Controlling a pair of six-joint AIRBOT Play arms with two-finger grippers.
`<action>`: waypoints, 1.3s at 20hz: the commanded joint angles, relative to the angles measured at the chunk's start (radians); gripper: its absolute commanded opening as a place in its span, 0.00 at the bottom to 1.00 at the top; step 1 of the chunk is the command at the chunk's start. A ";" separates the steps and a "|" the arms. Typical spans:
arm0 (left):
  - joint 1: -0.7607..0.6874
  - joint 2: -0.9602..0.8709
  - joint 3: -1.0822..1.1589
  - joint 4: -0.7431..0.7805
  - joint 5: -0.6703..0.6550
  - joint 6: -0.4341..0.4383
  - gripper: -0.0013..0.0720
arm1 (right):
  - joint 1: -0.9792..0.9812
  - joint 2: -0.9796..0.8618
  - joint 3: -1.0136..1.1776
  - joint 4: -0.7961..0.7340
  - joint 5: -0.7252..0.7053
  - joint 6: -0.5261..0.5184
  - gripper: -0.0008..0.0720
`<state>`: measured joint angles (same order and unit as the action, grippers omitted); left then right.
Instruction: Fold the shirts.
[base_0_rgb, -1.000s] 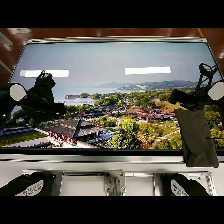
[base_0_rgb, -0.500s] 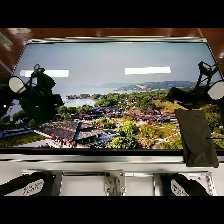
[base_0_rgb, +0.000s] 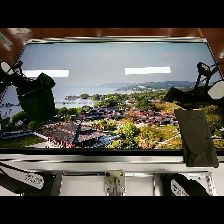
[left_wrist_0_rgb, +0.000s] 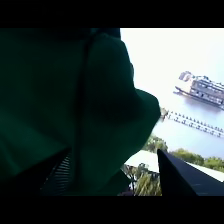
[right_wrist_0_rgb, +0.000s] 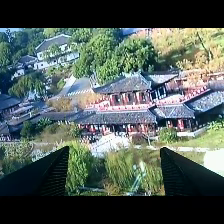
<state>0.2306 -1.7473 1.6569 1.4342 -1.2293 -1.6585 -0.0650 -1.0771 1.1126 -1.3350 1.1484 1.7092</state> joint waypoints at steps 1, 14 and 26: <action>0.019 -0.117 0.039 0.024 0.032 -0.038 0.87 | 0.000 0.000 0.001 0.002 0.066 -0.002 0.96; -0.138 0.149 0.161 0.010 0.013 0.206 0.07 | -0.001 0.000 0.001 -0.008 0.071 -0.016 0.96; -0.700 0.699 0.100 -0.092 0.046 0.102 0.07 | -0.002 0.263 0.004 -0.056 0.119 -0.095 0.96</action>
<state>-0.3481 -1.0794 1.8011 1.3449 -1.2087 -1.5124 -0.0669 -0.8833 1.1160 -1.3640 1.2358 1.6234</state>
